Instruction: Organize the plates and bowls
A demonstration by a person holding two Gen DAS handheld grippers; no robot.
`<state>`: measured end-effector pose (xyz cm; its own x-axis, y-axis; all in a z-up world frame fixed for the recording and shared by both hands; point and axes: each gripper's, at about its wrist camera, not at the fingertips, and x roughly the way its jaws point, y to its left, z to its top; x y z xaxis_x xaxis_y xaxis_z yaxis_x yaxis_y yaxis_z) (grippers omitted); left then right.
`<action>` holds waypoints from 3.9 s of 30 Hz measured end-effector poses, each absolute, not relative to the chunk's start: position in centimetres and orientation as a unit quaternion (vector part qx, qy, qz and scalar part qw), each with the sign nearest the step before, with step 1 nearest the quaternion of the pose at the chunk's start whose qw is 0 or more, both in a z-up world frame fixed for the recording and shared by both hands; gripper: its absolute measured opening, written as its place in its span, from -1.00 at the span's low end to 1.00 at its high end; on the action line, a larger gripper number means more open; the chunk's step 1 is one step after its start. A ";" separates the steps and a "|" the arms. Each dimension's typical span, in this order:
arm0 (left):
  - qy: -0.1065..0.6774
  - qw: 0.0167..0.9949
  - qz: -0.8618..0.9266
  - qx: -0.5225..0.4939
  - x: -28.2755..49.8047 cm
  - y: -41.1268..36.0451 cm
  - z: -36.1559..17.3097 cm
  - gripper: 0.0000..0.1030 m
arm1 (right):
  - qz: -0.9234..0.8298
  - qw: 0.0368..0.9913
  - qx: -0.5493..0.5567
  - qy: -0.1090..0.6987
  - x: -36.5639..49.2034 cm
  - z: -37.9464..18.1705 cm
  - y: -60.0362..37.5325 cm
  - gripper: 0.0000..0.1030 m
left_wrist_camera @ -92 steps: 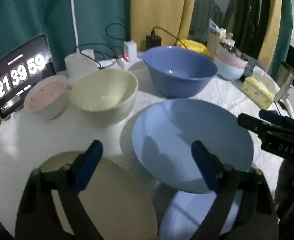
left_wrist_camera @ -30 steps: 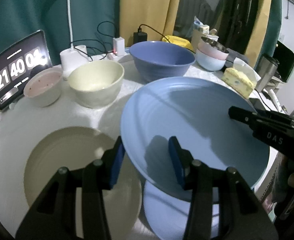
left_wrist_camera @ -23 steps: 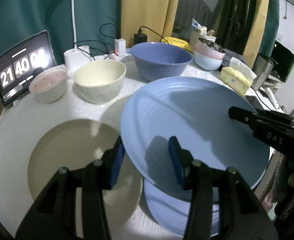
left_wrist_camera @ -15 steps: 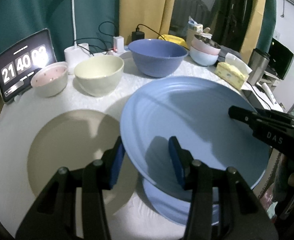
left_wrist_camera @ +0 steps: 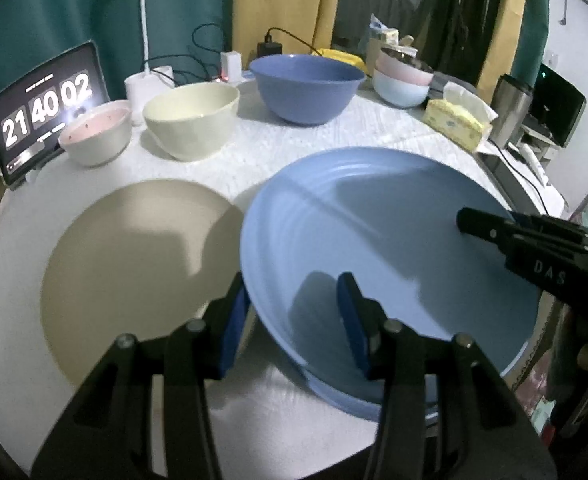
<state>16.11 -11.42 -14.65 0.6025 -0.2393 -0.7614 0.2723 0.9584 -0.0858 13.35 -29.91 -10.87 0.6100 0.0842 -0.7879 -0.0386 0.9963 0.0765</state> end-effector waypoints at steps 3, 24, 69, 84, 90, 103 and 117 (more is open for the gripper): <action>0.427 0.892 -0.145 0.023 15.8 -11.5 -15.1 -0.11 | 0.032 0.895 0.025 0.443 12.9 -11.3 -30.1 -0.44; 0.435 0.890 -0.139 0.024 15.1 -11.3 -15.8 -0.05 | -0.002 0.897 0.015 0.442 12.3 -11.7 -31.1 -0.38; 0.392 0.916 -0.007 -0.081 18.2 5.3 -14.3 0.21 | 0.109 0.883 -0.073 0.451 18.3 -10.3 -16.4 -0.38; 0.418 0.904 0.016 -0.092 20.0 8.2 -16.6 0.21 | 0.133 0.863 -0.084 0.480 21.3 -13.0 -13.1 -0.38; 0.432 0.897 0.010 -0.093 20.6 8.3 -17.5 0.21 | 0.143 0.856 -0.083 0.490 22.1 -14.1 -12.3 -0.38; 0.447 0.891 0.005 -0.081 21.1 8.1 -18.9 0.21 | 0.157 0.842 -0.079 0.510 22.9 -15.9 -11.5 -0.38; 0.440 0.896 -0.001 -0.056 20.8 7.1 -19.0 -0.21 | 0.170 0.838 -0.072 0.514 22.9 -16.6 -11.5 -0.49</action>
